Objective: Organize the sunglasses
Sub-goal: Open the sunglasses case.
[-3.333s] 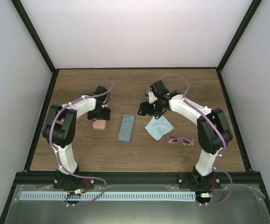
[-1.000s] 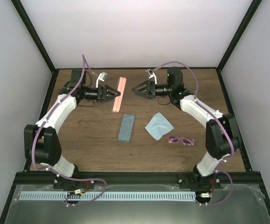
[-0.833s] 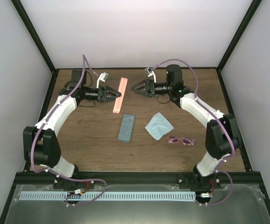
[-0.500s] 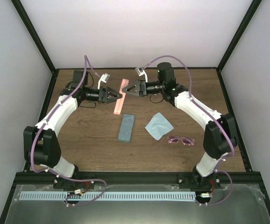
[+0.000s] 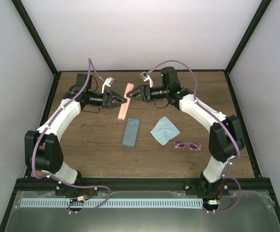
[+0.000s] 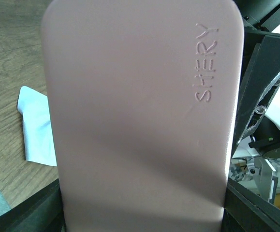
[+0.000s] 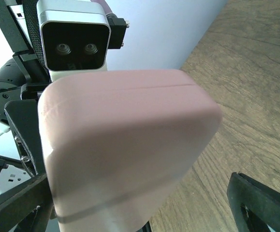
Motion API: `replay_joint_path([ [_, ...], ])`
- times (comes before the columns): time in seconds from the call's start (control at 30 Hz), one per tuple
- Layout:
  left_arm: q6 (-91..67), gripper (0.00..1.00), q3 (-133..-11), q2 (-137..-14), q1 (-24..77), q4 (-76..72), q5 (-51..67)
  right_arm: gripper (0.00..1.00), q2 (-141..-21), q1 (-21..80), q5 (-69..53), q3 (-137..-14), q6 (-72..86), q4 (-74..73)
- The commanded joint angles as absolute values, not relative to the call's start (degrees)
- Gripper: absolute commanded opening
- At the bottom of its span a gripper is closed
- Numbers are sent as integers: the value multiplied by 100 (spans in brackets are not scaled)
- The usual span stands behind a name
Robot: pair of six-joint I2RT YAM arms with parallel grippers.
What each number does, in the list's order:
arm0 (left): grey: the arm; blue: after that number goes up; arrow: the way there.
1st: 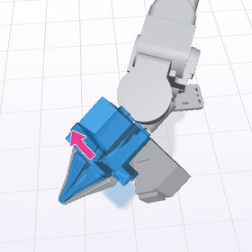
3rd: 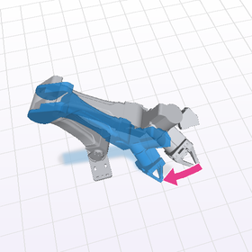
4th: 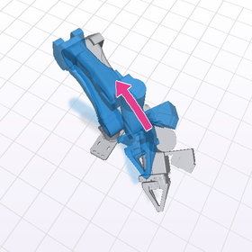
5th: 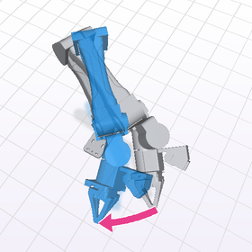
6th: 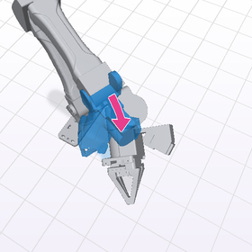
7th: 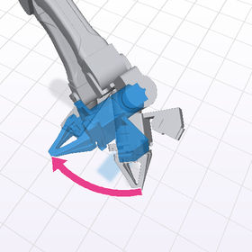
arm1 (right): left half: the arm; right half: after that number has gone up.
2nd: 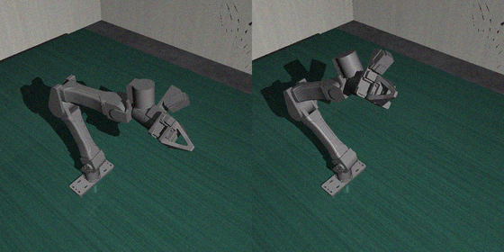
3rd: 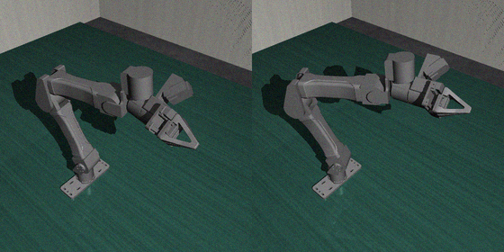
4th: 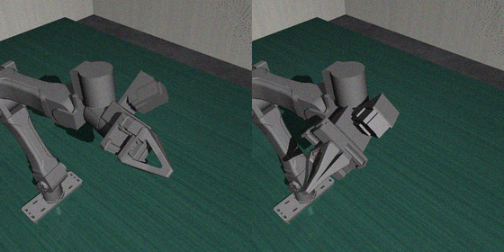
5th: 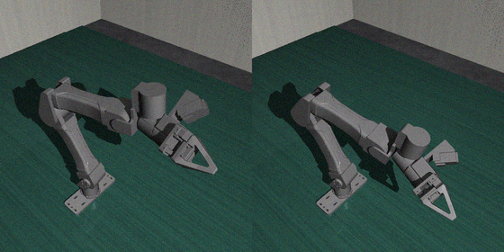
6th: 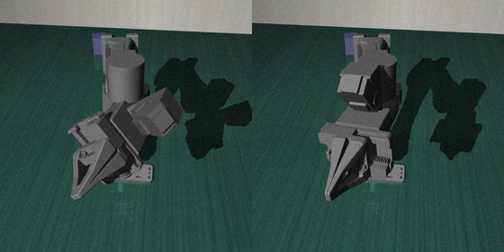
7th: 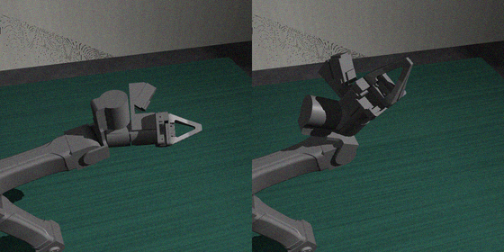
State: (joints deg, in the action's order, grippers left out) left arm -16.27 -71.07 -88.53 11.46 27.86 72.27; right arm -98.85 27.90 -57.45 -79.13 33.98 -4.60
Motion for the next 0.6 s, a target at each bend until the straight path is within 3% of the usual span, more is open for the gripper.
replay_joint_path([
  [0.0,-1474,59,-7219,-8767,1178,2567,7712,100,-10022,2786,-5357,-8045,3177,-848],
  [0.57,-1735,57,-7557,-8828,1020,2350,7763,99,-10048,2786,-4675,-7832,2654,-1592],
])
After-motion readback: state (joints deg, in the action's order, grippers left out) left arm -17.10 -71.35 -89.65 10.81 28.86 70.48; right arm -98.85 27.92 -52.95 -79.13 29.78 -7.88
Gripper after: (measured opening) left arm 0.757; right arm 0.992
